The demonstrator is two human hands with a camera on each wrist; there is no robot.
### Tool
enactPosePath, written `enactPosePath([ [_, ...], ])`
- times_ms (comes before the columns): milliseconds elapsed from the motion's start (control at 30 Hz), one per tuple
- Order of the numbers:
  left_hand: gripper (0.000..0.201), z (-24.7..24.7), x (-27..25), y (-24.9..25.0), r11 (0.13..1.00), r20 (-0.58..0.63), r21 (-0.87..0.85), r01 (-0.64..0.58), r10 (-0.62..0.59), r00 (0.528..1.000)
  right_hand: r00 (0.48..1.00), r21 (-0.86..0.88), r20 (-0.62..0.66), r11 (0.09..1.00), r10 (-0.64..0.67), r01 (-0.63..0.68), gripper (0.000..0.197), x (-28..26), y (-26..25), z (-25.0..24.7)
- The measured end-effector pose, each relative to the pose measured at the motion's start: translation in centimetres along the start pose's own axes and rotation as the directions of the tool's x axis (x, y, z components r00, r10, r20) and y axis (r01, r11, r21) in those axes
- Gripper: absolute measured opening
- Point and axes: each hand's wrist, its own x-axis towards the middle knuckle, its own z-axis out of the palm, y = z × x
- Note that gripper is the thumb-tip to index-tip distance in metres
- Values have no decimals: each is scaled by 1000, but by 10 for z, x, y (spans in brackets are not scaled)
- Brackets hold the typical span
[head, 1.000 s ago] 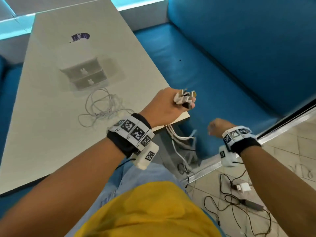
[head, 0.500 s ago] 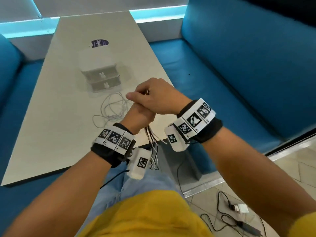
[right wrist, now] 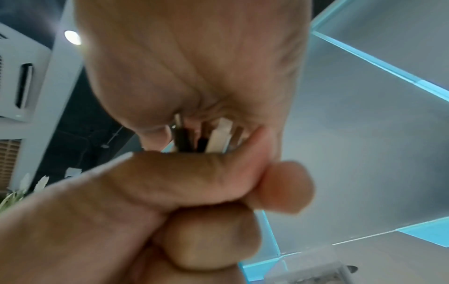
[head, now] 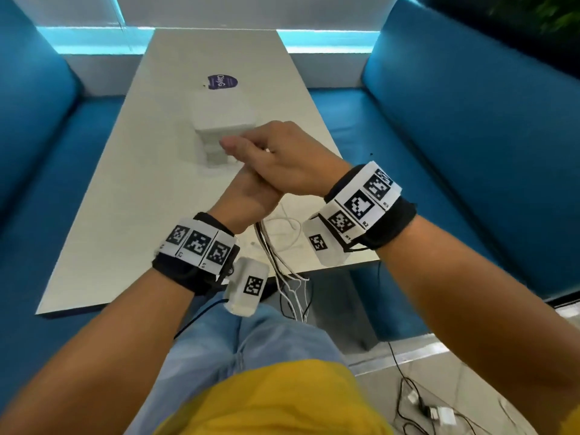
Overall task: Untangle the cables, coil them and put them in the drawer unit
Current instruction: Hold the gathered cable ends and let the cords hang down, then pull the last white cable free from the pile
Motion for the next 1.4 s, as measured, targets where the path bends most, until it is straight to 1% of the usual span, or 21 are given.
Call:
enactPosePath([
  [67, 40, -9, 1, 0, 993, -18, 95, 64, -62, 998, 993, -64, 118, 997, -30, 38, 50, 10, -8, 5],
  [100, 32, -14, 2, -1, 984, -41, 162, 68, -62, 997, 988, -92, 152, 994, -40, 54, 51, 14, -12, 8],
  [167, 21, -22, 4, -8, 967, -63, 245, 64, -50, 997, 984, -99, 167, 992, -66, 83, 49, 21, -15, 14],
  [200, 23, -25, 4, -11, 967, -62, 244, 73, -60, 996, 983, -95, 165, 991, -76, 93, 48, 23, -17, 17],
  [267, 33, -29, 2, -19, 974, -74, 218, 66, -51, 996, 979, -76, 187, 992, -81, 97, 50, 24, -22, 24],
  [300, 32, -30, 1, -23, 980, -84, 191, 51, -36, 996, 976, -34, 208, 996, -71, 79, 51, 25, -23, 27],
  [367, 19, -36, -3, -31, 996, -74, 84, 21, -15, 997, 966, 100, 258, 995, -20, -6, 57, 26, -21, 33],
  [400, 15, -40, -4, -36, 999, -59, -2, 32, -32, 998, 966, 177, 257, 983, 5, -52, 59, 27, -17, 35],
  [467, 20, -54, -5, -52, 989, -63, -109, 99, -106, 992, 981, 250, 185, 963, 58, -104, 51, 27, 0, 42],
  [500, 24, -62, -6, -62, 983, -82, -128, 134, -145, 986, 980, 203, 177, 970, 94, -130, 45, 25, 10, 46],
  [533, 27, -68, -8, -70, 975, -102, -154, 159, -176, 979, 963, 96, 234, 982, 136, -162, 39, 20, 21, 50],
  [600, 30, -75, -10, -82, 956, -114, -221, 194, -223, 968, 864, -217, 439, 963, 245, -162, 26, 7, 41, 64],
  [633, 31, -76, -11, -86, 947, -113, -250, 201, -234, 966, 818, -336, 494, 933, 294, -132, 24, 0, 49, 72],
  [700, 30, -76, -12, -91, 935, -111, -291, 203, -244, 963, 793, -445, 496, 888, 353, -116, 35, -9, 61, 87],
  [767, 29, -75, -11, -97, 921, -117, -329, 207, -257, 959, 819, -474, 456, 874, 348, -108, 37, -10, 69, 98],
  [867, 28, -73, -12, -107, 879, -122, -430, 206, -283, 951, 863, -502, 394, 861, 317, -87, 21, -9, 73, 104],
  [967, 28, -72, -12, -115, 826, -107, -521, 215, -313, 944, 872, -533, 361, 841, 329, -97, 23, -10, 76, 107],
  [1067, 27, -67, -14, -119, 813, -98, -541, 216, -315, 944, 876, -531, 324, 835, 356, -143, 20, -10, 79, 109],
  [1200, 27, -58, -15, -118, 847, -105, -481, 227, -313, 944, 884, -501, 295, 847, 363, -181, 23, -11, 81, 110],
  [1300, 25, -52, -15, -120, 825, -81, -508, 248, -333, 940, 870, -307, 331, 913, 366, -268, 19, -9, 74, 103],
  [1400, 17, -48, -14, -123, 827, -64, -501, 253, -328, 943, 931, -8, 258, 965, 256, -263, 11, -5, 54, 85],
])
